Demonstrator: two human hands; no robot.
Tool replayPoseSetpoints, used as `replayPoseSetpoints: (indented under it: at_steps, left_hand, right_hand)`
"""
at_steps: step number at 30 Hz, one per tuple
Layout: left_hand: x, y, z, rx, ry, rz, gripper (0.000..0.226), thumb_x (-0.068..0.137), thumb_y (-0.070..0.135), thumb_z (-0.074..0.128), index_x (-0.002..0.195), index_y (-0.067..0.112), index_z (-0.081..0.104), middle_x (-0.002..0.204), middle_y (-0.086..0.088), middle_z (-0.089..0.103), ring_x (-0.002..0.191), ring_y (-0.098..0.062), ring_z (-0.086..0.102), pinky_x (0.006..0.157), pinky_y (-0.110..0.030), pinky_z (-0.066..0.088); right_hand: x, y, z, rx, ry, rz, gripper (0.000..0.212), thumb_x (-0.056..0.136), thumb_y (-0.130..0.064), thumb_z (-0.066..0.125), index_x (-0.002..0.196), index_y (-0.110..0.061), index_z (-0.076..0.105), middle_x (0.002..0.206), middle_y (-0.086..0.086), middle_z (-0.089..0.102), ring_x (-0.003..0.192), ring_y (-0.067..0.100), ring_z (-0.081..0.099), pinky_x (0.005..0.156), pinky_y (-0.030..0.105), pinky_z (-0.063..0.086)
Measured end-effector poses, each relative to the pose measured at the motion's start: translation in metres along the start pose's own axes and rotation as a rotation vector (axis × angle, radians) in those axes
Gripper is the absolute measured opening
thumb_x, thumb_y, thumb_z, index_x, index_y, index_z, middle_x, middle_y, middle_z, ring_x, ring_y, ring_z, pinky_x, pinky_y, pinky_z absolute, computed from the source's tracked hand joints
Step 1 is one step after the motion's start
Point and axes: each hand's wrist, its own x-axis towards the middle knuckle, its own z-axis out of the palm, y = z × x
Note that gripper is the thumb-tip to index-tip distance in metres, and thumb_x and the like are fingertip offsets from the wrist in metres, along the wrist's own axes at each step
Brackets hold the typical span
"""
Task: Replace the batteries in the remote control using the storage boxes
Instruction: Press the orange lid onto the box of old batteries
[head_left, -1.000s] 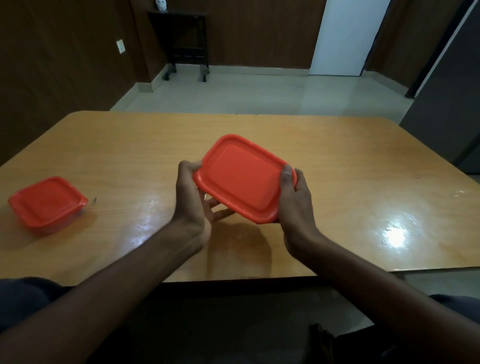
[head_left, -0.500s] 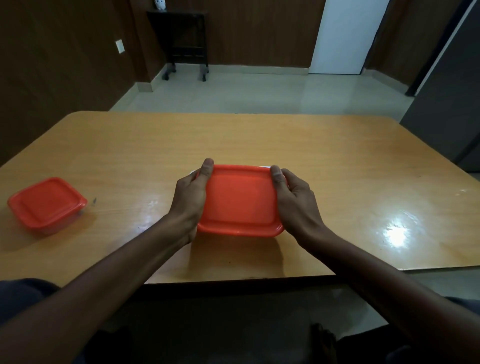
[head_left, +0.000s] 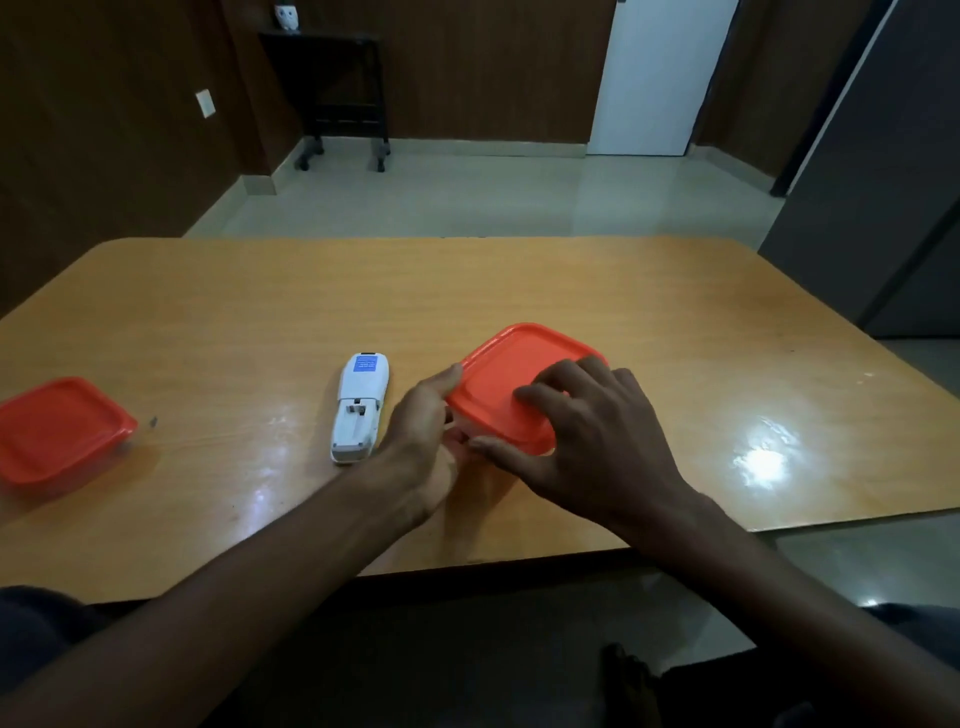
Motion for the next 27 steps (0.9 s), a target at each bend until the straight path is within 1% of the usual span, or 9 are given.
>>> replayPoseSetpoints:
  at_steps: [3,5,6,9,13,16,19,23,27]
  left_hand:
    - [0.005,-0.017,0.024,-0.001,-0.092,-0.042,0.038,0.102,0.028,0.052,0.126,0.001,0.062,0.093,-0.015,0.065,0.077,-0.026,0.066,0.073,-0.045,0.057]
    - [0.012,-0.025,0.043,0.037,-0.146,-0.037,0.034,0.103,0.027,0.05,0.124,0.003,0.061,0.096,-0.015,0.066,0.081,-0.027,0.067,0.076,-0.047,0.059]
    - [0.018,-0.029,0.053,0.081,-0.166,-0.023,0.031,0.104,0.027,0.049,0.123,0.005,0.06,0.097,-0.014,0.066,0.082,-0.027,0.067,0.077,-0.047,0.059]
    - [0.037,-0.041,0.079,0.337,-0.194,0.066,0.028,0.104,0.028,0.051,0.124,0.011,0.059,0.104,-0.012,0.064,0.09,-0.026,0.065,0.082,-0.042,0.06]
    - [0.07,-0.053,0.094,1.025,-0.15,0.518,0.029,0.096,0.031,0.062,0.124,0.024,0.065,0.112,0.001,0.067,0.101,-0.016,0.065,0.082,-0.029,0.053]
    - [0.097,-0.058,0.105,1.28,-0.153,0.715,0.031,0.096,0.034,0.06,0.124,0.023,0.065,0.126,-0.001,0.061,0.121,-0.018,0.055,0.096,-0.032,0.045]
    - [0.125,-0.06,0.116,1.485,-0.112,0.791,0.037,0.097,0.038,0.056,0.128,0.02,0.062,0.132,-0.002,0.057,0.129,-0.021,0.048,0.103,-0.035,0.041]
    - [0.155,-0.066,0.127,1.626,-0.094,0.824,0.04,0.099,0.041,0.049,0.132,0.02,0.059,0.133,-0.001,0.055,0.127,-0.02,0.048,0.11,-0.036,0.036]
    - [0.172,-0.074,0.132,1.691,-0.107,0.855,0.042,0.101,0.041,0.042,0.135,0.021,0.055,0.136,-0.001,0.052,0.131,-0.021,0.047,0.121,-0.042,0.023]
  right_hand:
    - [-0.006,0.013,-0.01,-0.116,0.022,0.016,0.038,0.09,-0.049,0.054,0.084,-0.02,0.078,0.082,0.002,0.071,0.077,0.026,0.065,0.06,0.034,0.049]
    - [-0.004,0.028,-0.016,-0.214,-0.004,0.036,0.01,0.079,-0.027,0.073,0.073,-0.019,0.076,0.072,0.001,0.068,0.067,0.024,0.064,0.052,0.026,0.038]
    - [-0.003,0.037,-0.017,-0.236,-0.024,0.065,0.006,0.072,-0.021,0.078,0.068,-0.018,0.074,0.067,0.001,0.067,0.063,0.024,0.064,0.05,0.024,0.033]
    - [0.0,0.072,-0.015,-0.244,-0.088,0.186,0.005,0.07,-0.011,0.078,0.068,-0.014,0.074,0.067,0.005,0.067,0.061,0.029,0.065,0.052,0.024,0.029]
    - [0.002,0.139,0.005,-0.202,-0.188,0.389,0.017,0.079,-0.002,0.064,0.09,-0.008,0.075,0.089,0.014,0.073,0.081,0.039,0.068,0.06,0.031,0.041]
    - [0.009,0.185,0.019,-0.157,-0.164,0.458,0.027,0.078,0.003,0.058,0.098,-0.007,0.073,0.094,0.016,0.073,0.085,0.04,0.068,0.067,0.038,0.052]
    - [0.024,0.218,0.031,-0.068,-0.134,0.514,0.021,0.083,-0.009,0.062,0.102,-0.005,0.07,0.098,0.016,0.07,0.089,0.039,0.067,0.071,0.039,0.052]
    - [0.054,0.255,0.047,-0.036,-0.121,0.605,0.057,0.082,-0.056,0.074,0.105,-0.004,0.066,0.108,0.014,0.066,0.095,0.035,0.065,0.075,0.037,0.048]
    - [0.087,0.294,0.066,-0.027,-0.082,0.651,0.053,0.084,-0.052,0.073,0.106,-0.004,0.067,0.114,0.017,0.065,0.101,0.036,0.063,0.082,0.038,0.049]
